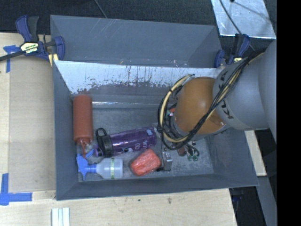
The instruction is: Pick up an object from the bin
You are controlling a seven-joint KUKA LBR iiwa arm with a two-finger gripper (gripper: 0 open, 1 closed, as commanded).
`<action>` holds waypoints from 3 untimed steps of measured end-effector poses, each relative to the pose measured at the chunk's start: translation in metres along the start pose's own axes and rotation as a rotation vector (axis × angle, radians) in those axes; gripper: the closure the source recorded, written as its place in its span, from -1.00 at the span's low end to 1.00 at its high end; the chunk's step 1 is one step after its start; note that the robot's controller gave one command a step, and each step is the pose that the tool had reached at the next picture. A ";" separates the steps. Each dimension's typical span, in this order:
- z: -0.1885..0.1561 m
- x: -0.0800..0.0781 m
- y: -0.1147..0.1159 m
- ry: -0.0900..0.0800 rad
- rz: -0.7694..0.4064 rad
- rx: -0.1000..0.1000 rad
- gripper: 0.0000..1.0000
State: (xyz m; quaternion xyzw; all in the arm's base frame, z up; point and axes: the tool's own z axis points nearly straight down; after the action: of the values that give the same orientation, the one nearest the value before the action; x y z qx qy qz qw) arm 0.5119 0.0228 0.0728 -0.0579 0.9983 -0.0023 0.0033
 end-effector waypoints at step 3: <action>0.002 -0.007 0.087 0.004 -0.139 -0.002 -1.00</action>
Offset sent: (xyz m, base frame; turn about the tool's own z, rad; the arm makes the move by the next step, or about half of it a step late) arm -0.0258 0.0907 -0.0010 -0.0074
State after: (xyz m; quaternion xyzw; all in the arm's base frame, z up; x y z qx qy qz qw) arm 0.5086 0.1098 0.0705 -0.1269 0.9919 -0.0016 0.0012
